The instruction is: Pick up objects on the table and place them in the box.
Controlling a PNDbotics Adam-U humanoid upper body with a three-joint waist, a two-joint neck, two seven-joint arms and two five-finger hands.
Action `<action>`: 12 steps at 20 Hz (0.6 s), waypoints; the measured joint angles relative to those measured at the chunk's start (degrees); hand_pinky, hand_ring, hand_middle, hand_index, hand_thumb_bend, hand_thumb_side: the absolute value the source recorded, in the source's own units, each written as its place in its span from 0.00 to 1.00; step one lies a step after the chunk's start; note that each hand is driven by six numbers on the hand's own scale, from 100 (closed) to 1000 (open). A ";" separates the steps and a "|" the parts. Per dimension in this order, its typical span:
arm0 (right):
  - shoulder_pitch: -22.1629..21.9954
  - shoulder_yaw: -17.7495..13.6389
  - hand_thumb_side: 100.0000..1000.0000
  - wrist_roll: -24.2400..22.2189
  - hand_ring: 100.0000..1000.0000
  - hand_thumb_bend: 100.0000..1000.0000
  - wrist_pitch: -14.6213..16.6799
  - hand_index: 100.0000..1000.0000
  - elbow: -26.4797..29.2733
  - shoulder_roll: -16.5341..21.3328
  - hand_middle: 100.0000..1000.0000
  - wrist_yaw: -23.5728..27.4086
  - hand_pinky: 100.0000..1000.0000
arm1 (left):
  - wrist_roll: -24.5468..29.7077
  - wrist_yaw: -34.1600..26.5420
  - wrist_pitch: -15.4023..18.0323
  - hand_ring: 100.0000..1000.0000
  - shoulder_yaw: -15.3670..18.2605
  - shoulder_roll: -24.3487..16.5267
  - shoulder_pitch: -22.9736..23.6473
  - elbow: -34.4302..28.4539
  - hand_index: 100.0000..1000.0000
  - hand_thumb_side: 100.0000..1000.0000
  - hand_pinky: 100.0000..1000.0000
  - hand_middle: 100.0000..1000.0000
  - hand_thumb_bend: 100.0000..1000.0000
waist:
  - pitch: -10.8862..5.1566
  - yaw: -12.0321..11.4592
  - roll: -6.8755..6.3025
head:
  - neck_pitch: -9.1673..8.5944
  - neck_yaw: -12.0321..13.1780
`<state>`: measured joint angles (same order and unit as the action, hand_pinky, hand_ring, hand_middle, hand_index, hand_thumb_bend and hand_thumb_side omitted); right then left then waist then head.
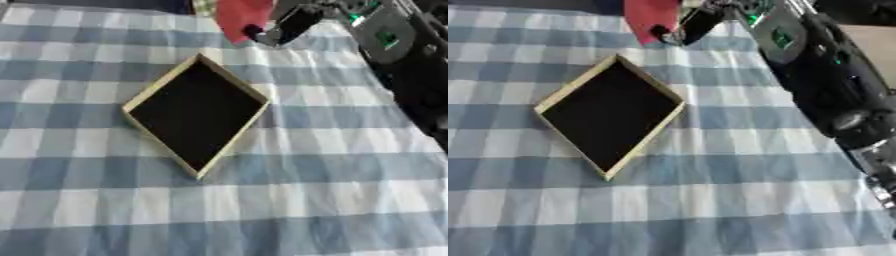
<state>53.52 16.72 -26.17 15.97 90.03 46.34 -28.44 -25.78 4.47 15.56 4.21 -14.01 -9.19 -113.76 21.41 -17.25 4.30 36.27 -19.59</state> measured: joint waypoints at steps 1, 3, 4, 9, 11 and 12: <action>-0.43 0.47 0.00 -0.06 0.42 0.15 0.20 0.61 1.29 -0.40 0.35 -0.40 0.44 | -0.09 0.05 0.01 0.70 0.04 0.00 0.01 0.00 0.57 0.72 0.65 0.55 0.00 | 0.00 0.01 0.00 | 0.00 0.14; -1.20 1.48 0.00 -0.23 0.42 0.16 0.76 0.59 3.75 -1.27 0.35 -1.81 0.44 | -0.30 0.10 -0.01 0.70 0.27 0.00 0.04 0.00 0.57 0.72 0.65 0.55 0.00 | 0.00 0.17 0.00 | 0.00 0.52; -1.51 2.01 0.00 -0.33 0.42 0.15 1.06 0.58 4.65 -1.70 0.35 -2.61 0.44 | -0.36 0.11 -0.05 0.70 0.31 0.00 0.05 0.00 0.57 0.72 0.65 0.55 0.00 | 0.00 0.27 0.00 | 0.00 0.68; -2.72 4.09 0.00 -0.73 0.43 0.17 2.66 0.58 6.44 -4.10 0.35 -6.21 0.45 | -0.42 0.15 -0.09 0.70 0.32 0.00 0.06 0.00 0.57 0.72 0.65 0.55 0.00 | 0.00 0.30 0.05 | 0.00 0.99; -3.33 4.61 0.00 -0.67 0.43 0.17 3.21 0.58 6.55 -4.89 0.35 -7.46 0.44 | -0.42 0.16 -0.08 0.70 0.32 0.00 0.06 0.00 0.57 0.72 0.65 0.55 0.00 | 0.00 0.31 0.07 | 0.00 1.12; -3.62 4.83 0.00 -0.64 0.42 0.16 3.46 0.58 6.54 -5.24 0.35 -8.12 0.44 | -0.42 0.16 -0.08 0.70 0.32 0.01 0.06 0.00 0.57 0.72 0.65 0.55 0.00 | 0.00 0.31 0.08 | 0.00 1.16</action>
<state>49.89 21.56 -26.81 19.43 96.57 41.10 -36.56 -26.20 4.63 15.48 4.54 -14.00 -9.13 -113.76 21.40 -16.94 4.38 36.27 -18.43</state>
